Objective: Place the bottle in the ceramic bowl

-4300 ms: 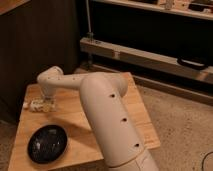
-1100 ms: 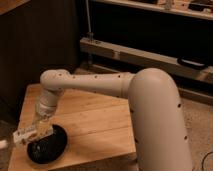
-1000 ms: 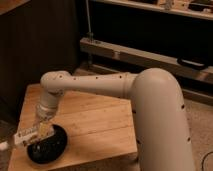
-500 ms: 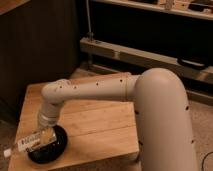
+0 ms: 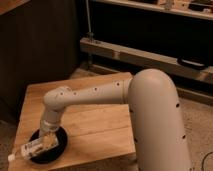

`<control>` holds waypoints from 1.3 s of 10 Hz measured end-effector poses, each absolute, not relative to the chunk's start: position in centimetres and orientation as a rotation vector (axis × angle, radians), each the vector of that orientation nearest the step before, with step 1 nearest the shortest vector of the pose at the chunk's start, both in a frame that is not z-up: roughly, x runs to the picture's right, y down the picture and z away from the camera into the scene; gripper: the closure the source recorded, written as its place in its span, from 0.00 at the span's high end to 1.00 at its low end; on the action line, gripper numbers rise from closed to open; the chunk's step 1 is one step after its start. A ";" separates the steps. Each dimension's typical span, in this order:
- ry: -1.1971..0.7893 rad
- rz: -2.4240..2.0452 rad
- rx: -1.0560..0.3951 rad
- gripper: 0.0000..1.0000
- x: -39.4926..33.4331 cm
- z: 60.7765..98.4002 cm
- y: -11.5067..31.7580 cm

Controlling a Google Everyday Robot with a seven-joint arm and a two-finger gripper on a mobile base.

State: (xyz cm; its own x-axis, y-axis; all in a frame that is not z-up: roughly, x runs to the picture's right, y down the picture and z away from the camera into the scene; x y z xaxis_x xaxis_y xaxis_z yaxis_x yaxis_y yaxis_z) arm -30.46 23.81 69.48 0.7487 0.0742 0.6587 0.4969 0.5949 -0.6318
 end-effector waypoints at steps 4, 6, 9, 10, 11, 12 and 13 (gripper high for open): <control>-0.679 -0.261 -0.918 0.73 -30.2 69.5 23.7; -0.679 -0.261 -0.918 0.73 -30.2 69.5 23.7; -0.679 -0.260 -0.918 0.73 -30.1 69.5 23.7; -0.679 -0.260 -0.918 0.73 -30.1 69.5 23.7; -0.679 -0.260 -0.918 0.73 -30.1 69.5 23.7; -0.679 -0.260 -0.918 0.73 -30.1 69.5 23.7; -0.679 -0.259 -0.918 0.73 -30.1 69.5 23.7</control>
